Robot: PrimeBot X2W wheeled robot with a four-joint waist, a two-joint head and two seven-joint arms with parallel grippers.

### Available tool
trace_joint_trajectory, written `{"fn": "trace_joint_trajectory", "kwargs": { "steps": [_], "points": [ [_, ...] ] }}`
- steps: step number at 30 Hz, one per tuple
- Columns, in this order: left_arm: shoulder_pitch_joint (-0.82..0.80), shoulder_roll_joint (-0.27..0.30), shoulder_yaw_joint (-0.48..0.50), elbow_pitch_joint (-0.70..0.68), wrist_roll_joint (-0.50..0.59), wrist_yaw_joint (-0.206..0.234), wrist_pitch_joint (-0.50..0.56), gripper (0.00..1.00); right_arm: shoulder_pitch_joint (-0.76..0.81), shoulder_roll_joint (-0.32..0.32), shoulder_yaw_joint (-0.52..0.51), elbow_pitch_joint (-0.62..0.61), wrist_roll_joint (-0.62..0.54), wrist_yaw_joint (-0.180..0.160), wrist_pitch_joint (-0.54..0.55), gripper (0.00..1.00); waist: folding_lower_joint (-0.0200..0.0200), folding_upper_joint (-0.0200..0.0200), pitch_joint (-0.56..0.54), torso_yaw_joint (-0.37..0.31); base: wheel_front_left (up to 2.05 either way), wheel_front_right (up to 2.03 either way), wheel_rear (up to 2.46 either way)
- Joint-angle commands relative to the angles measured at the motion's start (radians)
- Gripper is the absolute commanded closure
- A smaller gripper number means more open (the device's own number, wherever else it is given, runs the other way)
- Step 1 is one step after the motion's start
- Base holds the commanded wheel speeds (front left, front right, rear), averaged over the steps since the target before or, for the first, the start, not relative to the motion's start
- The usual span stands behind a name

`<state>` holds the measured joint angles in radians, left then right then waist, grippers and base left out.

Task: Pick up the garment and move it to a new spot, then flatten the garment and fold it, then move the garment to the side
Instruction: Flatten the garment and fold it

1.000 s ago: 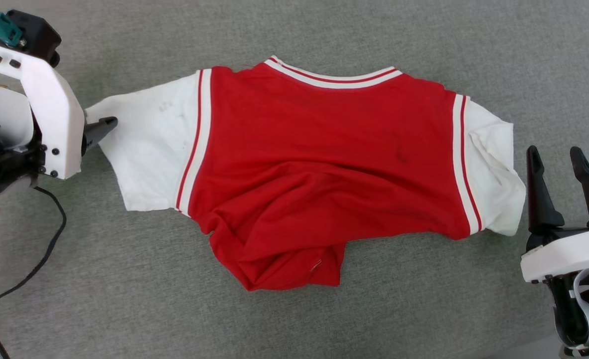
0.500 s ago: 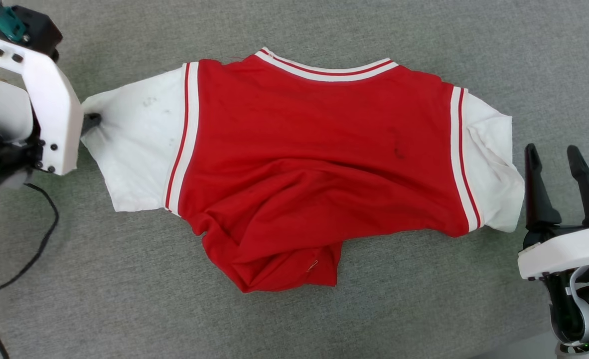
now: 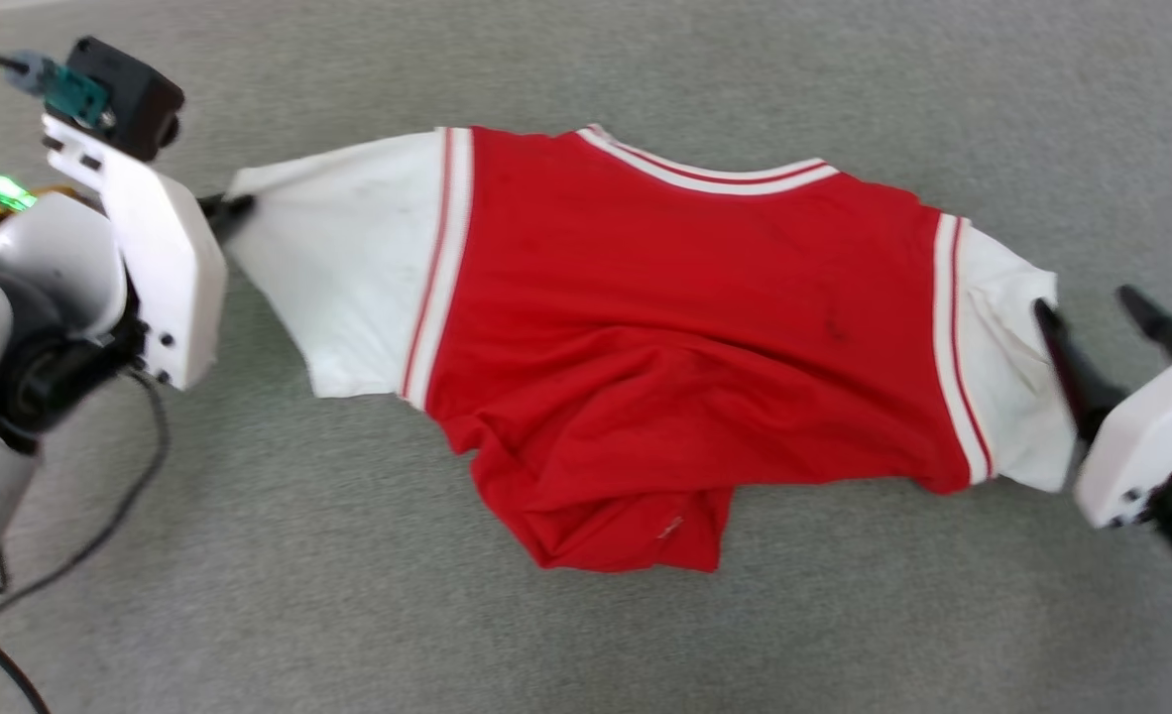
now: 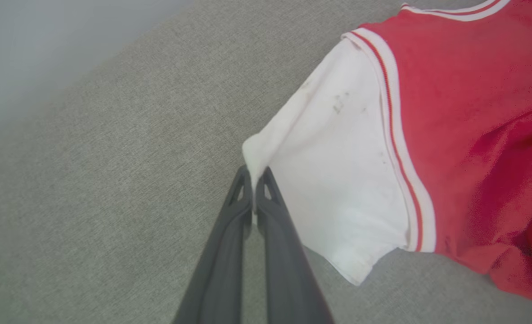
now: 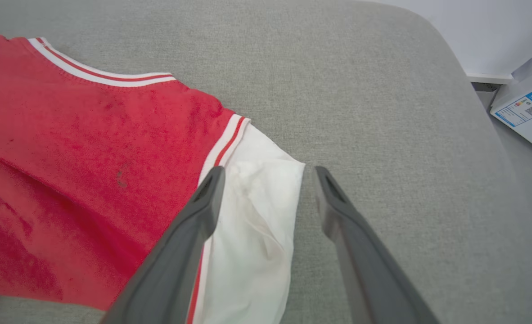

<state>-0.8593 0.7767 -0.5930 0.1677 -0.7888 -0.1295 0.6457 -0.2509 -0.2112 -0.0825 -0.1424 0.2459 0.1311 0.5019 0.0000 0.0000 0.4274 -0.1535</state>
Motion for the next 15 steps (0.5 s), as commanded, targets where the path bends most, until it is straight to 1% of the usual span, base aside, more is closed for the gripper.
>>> {"fn": "trace_joint_trajectory", "kwargs": {
  "steps": [1,3,6,8,11,15],
  "points": [
    [0.026,-0.004,0.010,-0.029,-0.019,-0.001,-0.023,1.00,-0.026,-0.037,-0.002,0.006,0.004,-0.001,0.057,0.00,0.0000,0.0000,-0.019,0.032,0.00,0.00,0.00],
    [0.041,0.008,0.019,-0.082,-0.029,-0.001,-0.049,1.00,-0.064,-0.079,0.001,0.027,0.023,-0.001,0.160,0.00,0.0000,0.0000,-0.023,0.053,0.00,0.00,0.00],
    [0.072,0.026,0.018,-0.158,-0.023,-0.001,-0.074,1.00,-0.126,-0.121,-0.011,0.073,0.049,-0.001,0.308,0.00,0.0000,0.0000,-0.022,0.084,0.00,0.00,0.00],
    [0.083,0.030,0.016,-0.209,-0.022,0.000,-0.089,1.00,-0.161,-0.154,-0.003,0.104,0.053,-0.001,0.388,0.00,0.0000,0.0000,-0.016,0.105,0.00,0.00,0.00],
    [0.105,0.025,0.015,-0.275,-0.033,0.000,-0.112,1.00,-0.195,-0.199,0.004,0.156,0.056,-0.001,0.453,0.00,0.0000,0.0000,-0.005,0.139,0.00,0.00,0.00],
    [0.124,0.029,0.009,-0.349,-0.030,0.004,-0.124,1.00,-0.223,-0.227,0.004,0.223,0.050,-0.001,0.474,0.00,0.0000,0.0000,0.011,0.174,0.00,0.00,0.00]
  ]
}}
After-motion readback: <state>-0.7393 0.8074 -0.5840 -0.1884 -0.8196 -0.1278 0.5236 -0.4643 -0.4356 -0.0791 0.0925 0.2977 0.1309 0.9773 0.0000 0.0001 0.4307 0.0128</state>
